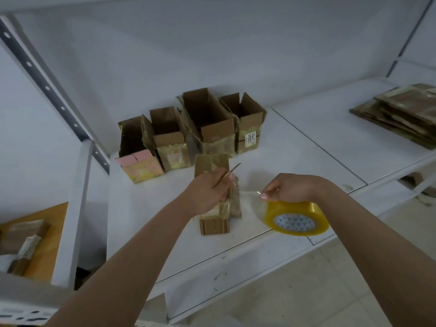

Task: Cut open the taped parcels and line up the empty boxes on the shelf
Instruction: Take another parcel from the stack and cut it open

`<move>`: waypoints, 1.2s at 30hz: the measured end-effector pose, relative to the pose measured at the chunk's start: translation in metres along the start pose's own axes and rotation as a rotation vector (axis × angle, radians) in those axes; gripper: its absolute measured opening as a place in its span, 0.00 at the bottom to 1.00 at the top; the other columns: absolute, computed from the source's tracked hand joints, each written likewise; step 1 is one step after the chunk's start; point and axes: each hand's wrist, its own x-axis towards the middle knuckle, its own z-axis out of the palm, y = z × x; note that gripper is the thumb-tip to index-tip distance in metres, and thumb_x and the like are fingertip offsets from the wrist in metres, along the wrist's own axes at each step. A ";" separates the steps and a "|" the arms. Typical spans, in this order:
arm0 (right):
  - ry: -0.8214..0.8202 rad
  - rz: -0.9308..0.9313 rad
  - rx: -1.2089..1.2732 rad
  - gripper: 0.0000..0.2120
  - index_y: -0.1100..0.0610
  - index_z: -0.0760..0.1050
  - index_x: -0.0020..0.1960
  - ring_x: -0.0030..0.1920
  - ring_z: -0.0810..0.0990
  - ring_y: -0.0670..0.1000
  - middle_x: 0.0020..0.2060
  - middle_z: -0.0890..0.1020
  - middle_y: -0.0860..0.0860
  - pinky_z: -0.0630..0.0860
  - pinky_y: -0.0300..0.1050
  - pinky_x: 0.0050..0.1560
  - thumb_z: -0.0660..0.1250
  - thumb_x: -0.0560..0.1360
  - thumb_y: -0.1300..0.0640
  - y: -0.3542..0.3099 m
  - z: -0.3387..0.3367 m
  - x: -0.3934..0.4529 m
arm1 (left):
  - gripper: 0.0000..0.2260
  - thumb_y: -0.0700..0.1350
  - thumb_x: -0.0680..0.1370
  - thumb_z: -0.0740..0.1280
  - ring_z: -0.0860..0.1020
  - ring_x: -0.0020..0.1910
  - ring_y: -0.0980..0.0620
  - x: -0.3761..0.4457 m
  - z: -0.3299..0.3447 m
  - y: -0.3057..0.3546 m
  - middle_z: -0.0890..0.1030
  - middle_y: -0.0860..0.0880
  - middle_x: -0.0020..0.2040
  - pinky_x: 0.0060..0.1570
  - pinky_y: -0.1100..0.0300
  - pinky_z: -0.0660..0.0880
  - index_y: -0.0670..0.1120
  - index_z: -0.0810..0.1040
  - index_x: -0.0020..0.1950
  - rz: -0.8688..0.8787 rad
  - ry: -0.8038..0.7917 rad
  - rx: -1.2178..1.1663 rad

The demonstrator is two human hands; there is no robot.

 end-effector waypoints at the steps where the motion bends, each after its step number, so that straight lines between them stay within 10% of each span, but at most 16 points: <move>1: 0.010 0.007 0.005 0.17 0.48 0.78 0.66 0.61 0.74 0.51 0.64 0.77 0.49 0.67 0.43 0.56 0.61 0.81 0.44 0.001 0.000 0.000 | 0.18 0.54 0.84 0.54 0.75 0.33 0.57 0.001 -0.001 -0.001 0.77 0.54 0.32 0.42 0.59 0.72 0.50 0.73 0.39 0.024 -0.029 -0.006; 24: 0.180 0.043 -0.018 0.13 0.42 0.80 0.58 0.60 0.77 0.51 0.46 0.78 0.41 0.69 0.45 0.56 0.60 0.80 0.41 0.010 0.022 0.003 | 0.16 0.53 0.84 0.50 0.73 0.42 0.49 0.023 0.037 0.043 0.72 0.50 0.40 0.39 0.57 0.67 0.48 0.74 0.48 -0.014 -0.310 1.060; 30: 0.214 0.112 0.011 0.17 0.46 0.79 0.61 0.60 0.77 0.53 0.57 0.80 0.48 0.71 0.49 0.58 0.59 0.79 0.40 0.015 0.022 -0.002 | 0.20 0.55 0.84 0.49 0.73 0.39 0.51 0.016 0.023 0.031 0.71 0.51 0.36 0.40 0.56 0.70 0.48 0.69 0.38 -0.010 -0.290 0.795; 36: 0.196 0.163 -0.004 0.18 0.49 0.76 0.63 0.62 0.76 0.54 0.58 0.79 0.48 0.71 0.51 0.61 0.61 0.78 0.42 0.007 0.022 0.008 | 0.20 0.54 0.84 0.49 0.80 0.38 0.50 0.005 0.005 -0.001 0.82 0.50 0.35 0.50 0.51 0.76 0.48 0.70 0.38 -0.137 0.053 0.358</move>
